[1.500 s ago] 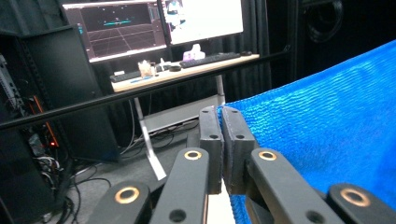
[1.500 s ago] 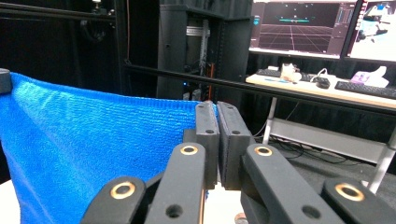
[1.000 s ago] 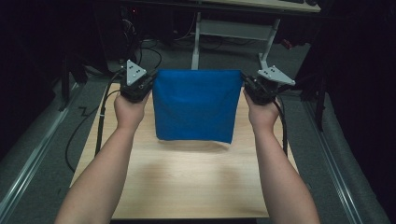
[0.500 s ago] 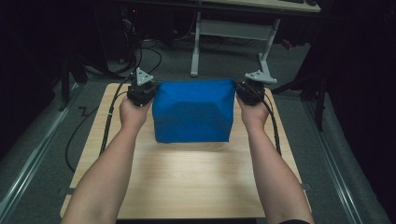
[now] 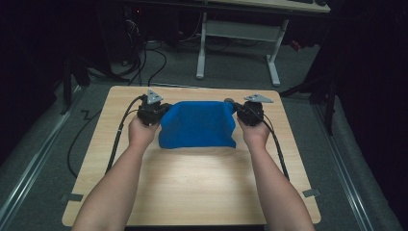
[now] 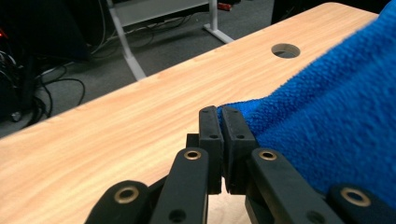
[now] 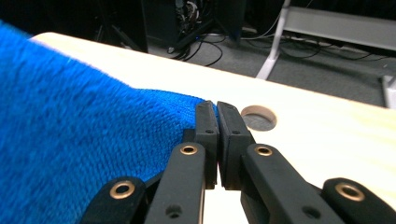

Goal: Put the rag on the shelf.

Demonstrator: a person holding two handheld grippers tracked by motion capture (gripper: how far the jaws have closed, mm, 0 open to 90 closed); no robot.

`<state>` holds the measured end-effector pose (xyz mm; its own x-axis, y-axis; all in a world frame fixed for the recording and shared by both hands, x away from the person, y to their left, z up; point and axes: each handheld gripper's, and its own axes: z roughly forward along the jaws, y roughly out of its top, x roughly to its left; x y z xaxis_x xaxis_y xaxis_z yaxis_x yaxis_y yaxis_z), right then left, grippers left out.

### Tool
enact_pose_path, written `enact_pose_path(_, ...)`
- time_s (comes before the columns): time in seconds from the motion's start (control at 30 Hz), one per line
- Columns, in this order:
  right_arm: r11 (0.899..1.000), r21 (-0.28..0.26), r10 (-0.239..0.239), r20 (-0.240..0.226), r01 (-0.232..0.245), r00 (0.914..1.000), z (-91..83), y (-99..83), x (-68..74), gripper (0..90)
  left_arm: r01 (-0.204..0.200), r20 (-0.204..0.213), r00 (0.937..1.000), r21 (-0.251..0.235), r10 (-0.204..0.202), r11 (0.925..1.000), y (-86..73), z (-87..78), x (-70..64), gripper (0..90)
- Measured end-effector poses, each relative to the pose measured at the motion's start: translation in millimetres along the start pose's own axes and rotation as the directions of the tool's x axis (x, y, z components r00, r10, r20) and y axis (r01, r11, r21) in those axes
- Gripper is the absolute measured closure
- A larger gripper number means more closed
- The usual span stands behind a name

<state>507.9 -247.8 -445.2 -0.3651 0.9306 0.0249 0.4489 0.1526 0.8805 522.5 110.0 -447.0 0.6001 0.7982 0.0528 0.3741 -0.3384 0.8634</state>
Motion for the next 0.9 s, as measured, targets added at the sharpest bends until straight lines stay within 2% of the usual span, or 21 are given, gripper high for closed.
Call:
enact_pose_path(0.23,1.0,0.029,0.009,-0.029,-0.008,0.9995,6.3,-13.4,7.4,88.9,0.023,0.018,0.9996,0.034,-0.023,0.9992,-14.8,7.3,-3.9,88.2)
enact_pose_path(0.43,0.999,0.046,0.013,-0.039,-0.011,0.9991,11.0,-20.9,10.0,88.9,0.022,0.033,0.9992,0.036,-0.023,0.9991,-20.0,11.9,-8.1,88.1)
enact_pose_path(0.6,0.999,0.044,0.027,-0.046,-0.025,0.9986,12.7,-27.4,7.6,88.9,0.029,0.038,0.9988,0.043,-0.03,0.9987,-26.3,15.1,-9.2,88.0)
enact_pose_path(0.7,0.996,0.077,0.038,-0.037,-0.035,0.9986,14.9,-36.3,5.4,88.9,0.034,0.044,0.9984,0.064,-0.037,0.9973,-34.7,18.9,-10.9,88.0)
enact_pose_path(0.9,0.996,0.079,0.044,-0.035,-0.041,0.9984,15.3,-45.4,2.7,88.9,0.054,0.054,0.9968,0.077,-0.059,0.9955,-43.2,23.0,-11.2,87.6)
